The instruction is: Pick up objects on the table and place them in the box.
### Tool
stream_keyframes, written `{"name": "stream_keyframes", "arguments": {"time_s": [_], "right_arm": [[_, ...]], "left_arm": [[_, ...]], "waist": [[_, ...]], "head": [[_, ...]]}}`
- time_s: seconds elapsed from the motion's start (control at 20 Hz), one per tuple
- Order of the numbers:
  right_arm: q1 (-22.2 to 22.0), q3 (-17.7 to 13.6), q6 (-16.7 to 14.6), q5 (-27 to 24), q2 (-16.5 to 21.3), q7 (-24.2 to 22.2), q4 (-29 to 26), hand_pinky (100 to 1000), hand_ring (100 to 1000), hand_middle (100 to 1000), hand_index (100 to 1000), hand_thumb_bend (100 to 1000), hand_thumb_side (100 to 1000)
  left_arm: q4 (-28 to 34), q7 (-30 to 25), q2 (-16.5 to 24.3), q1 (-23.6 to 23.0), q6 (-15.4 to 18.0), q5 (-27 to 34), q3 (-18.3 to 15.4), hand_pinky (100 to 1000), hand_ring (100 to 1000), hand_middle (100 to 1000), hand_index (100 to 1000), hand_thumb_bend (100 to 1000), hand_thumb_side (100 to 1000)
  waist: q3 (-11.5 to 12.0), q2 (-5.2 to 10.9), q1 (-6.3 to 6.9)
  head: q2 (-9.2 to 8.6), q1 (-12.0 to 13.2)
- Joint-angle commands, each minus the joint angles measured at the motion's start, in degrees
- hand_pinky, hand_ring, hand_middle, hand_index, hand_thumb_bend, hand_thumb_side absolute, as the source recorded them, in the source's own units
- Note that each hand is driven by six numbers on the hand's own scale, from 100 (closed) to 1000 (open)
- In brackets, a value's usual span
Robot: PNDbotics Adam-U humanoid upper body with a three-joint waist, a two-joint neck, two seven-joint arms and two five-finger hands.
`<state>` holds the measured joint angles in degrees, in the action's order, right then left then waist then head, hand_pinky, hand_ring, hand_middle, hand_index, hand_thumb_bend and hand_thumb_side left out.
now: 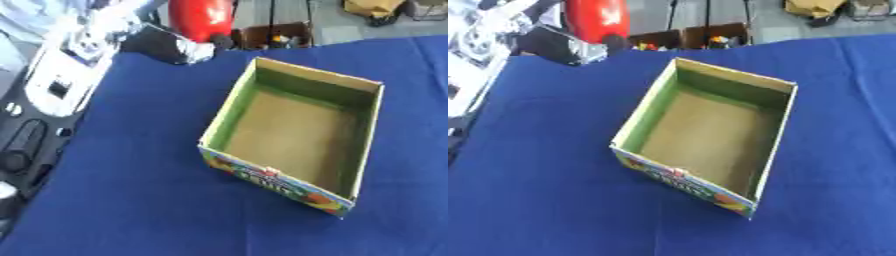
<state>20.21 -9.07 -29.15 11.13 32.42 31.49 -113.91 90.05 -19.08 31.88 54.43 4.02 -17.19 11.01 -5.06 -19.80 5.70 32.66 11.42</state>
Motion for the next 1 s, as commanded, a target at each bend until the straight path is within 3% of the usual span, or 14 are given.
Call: {"name": "stream_keyframes", "arguments": {"time_s": [0.05, 0.2, 0.55, 1.0], "right_arm": [[0.9, -0.1, -0.1, -0.7, 0.8, -0.4, -0.7, 711, 753, 666, 753, 100, 1000], [1.3, 0.1, -0.2, -0.9, 0.6, -0.6, -0.7, 711, 753, 666, 753, 100, 1000], [2.2, 0.4, -0.4, -1.7, -0.1, -1.1, -0.7, 712, 754, 666, 754, 100, 1000], [2.9, 0.4, -0.3, -2.3, -0.9, -1.6, -0.7, 714, 756, 664, 754, 100, 1000]], "left_arm": [[-2.7, 1.3, -2.0, 2.1, -0.1, -1.2, 0.6, 294, 493, 545, 737, 100, 305], [-6.8, 2.1, -5.7, 3.4, 0.3, -6.0, 1.3, 294, 496, 552, 734, 100, 305], [-14.5, 5.5, -12.7, 4.6, 4.6, -23.7, 3.2, 297, 506, 567, 734, 100, 308], [-20.3, 6.0, -16.7, 4.2, 8.9, -31.6, 4.6, 299, 505, 568, 731, 100, 309]], "waist": [[-0.3, 1.68, 0.76], [-0.8, 1.46, 0.66], [-2.0, 0.90, 0.60], [-3.1, 0.35, 0.88]], "head": [[-0.58, 0.5], [-0.85, 1.3], [-1.85, 3.1], [-2.11, 3.7]]}}
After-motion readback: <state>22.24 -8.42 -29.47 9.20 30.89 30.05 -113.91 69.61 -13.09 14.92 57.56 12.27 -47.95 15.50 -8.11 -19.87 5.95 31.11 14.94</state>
